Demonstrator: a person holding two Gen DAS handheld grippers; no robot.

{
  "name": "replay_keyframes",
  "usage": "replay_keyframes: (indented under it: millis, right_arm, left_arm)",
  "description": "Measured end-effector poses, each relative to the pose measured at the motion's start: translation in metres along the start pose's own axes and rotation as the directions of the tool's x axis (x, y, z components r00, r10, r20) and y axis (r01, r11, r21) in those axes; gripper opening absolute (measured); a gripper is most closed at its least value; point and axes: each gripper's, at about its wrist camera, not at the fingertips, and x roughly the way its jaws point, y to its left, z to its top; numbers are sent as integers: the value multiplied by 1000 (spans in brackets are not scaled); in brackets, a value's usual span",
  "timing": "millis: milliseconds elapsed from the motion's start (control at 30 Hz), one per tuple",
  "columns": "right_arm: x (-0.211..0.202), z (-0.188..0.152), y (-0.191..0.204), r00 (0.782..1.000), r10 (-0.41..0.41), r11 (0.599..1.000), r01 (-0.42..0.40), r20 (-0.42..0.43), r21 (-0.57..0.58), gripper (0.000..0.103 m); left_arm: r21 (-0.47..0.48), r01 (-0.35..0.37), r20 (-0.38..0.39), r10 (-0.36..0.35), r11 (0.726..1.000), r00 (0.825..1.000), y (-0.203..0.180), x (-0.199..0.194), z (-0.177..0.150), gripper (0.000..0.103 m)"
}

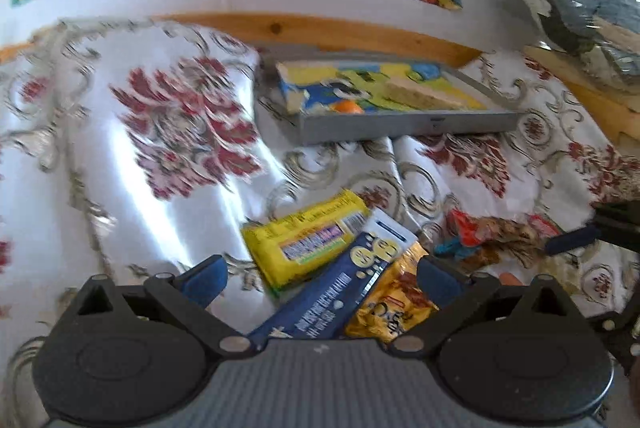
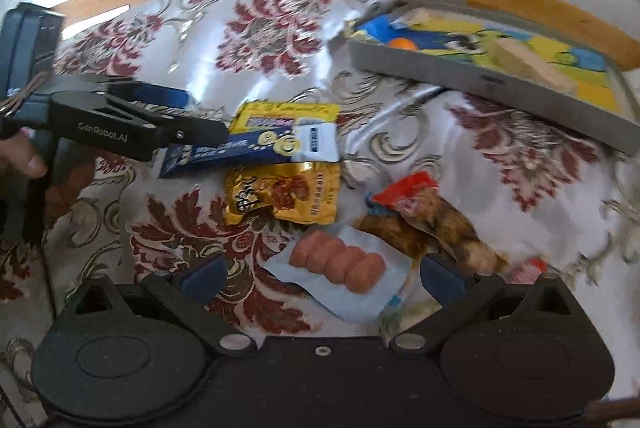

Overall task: Organize snacks
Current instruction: 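Withdraw both tools from the tray back toward the snack pile, then grasp the dark blue stick sachet with the left gripper while the right grasps the sausages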

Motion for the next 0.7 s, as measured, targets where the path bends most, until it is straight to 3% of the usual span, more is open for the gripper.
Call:
replay_keyframes:
  millis: [100,200,500,700]
  right_arm:
    - [11,6,-8,998,50,998,-51,-34,-41,102]
    - [23,10,-12,993,87,993,-92,-75,-76,102]
    - [46,15,-33,980,139,990,-139,-141,15,102]
    - [47,16,-29,981,133,991,-133,-144,9,102]
  left_arm:
    - [6,93,-50,-93,996,994,6,7,0,102]
    - [38,138,-78,-135,990,988,7,13,-3,102]
    - [23,161,-133,-157,987,979,11,26,-6,102]
    - [56,157,-158,-147,986,976,10,31,0,101]
